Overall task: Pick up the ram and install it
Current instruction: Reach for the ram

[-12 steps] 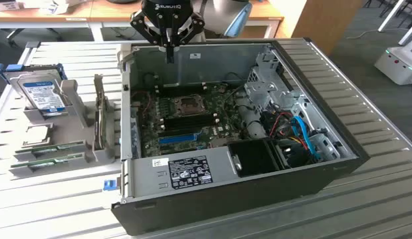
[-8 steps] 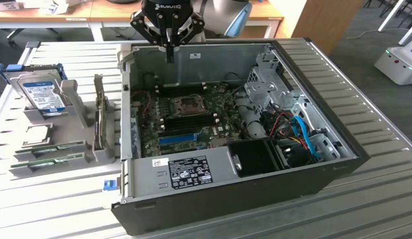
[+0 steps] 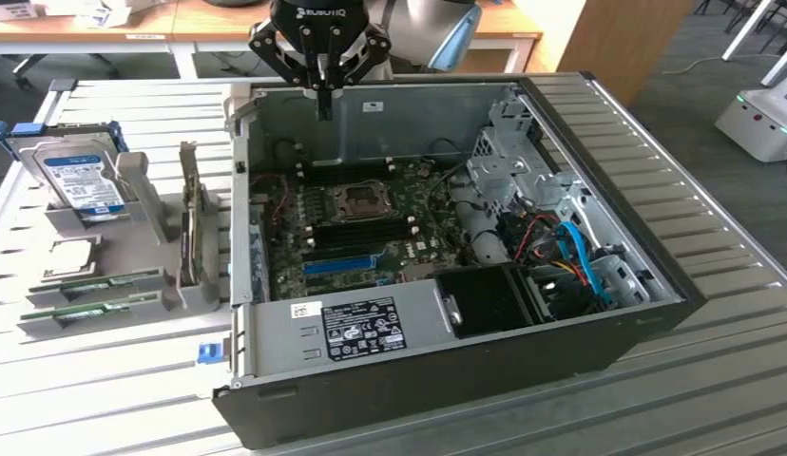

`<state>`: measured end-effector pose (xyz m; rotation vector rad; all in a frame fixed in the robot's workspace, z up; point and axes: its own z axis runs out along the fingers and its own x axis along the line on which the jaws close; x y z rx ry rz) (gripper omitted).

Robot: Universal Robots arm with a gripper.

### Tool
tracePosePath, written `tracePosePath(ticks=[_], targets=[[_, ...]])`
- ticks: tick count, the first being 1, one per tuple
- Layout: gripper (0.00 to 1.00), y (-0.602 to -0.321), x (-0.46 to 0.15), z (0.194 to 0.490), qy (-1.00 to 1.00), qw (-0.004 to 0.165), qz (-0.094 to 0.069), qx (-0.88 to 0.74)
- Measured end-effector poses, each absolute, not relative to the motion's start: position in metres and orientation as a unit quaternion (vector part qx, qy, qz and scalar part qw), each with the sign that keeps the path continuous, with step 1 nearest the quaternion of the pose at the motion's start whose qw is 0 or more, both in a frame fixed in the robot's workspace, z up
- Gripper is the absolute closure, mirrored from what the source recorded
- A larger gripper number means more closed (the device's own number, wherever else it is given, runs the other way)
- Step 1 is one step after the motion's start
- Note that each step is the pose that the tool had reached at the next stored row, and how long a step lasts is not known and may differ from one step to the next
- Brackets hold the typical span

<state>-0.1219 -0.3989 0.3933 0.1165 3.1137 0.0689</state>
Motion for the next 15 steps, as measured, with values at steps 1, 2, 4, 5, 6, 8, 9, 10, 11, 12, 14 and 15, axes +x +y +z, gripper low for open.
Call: tracePosePath(ticks=[1,2,4,5,6,8,9,10,11,12,14,15], targets=[[0.89,-0.399,-0.122,0.393,0.999,0.012,0.022,0.037],[0.89,-0.399,-0.123,0.393,0.999,0.013,0.022,0.037],[0.89,-0.399,-0.125,0.393,0.999,0.013,0.022,0.037],[0.89,-0.399,-0.126,0.393,0.999,0.013,0.022,0.037],[0.89,-0.399,-0.128,0.393,0.999,0.012,0.022,0.037],[0.89,-0.399,-0.133,0.393,0.999,0.013,0.022,0.037],[0.89,-0.399,-0.134,0.393,0.999,0.012,0.022,0.037],[0.89,-0.399,-0.136,0.393,0.999,0.012,0.022,0.037],[0.89,-0.399,-0.138,0.393,0.999,0.013,0.022,0.037],[0.89,-0.399,-0.140,0.393,0.999,0.013,0.022,0.037],[0.89,-0.399,-0.143,0.393,0.999,0.013,0.022,0.037],[0.89,-0.399,-0.146,0.393,0.999,0.013,0.022,0.037]])
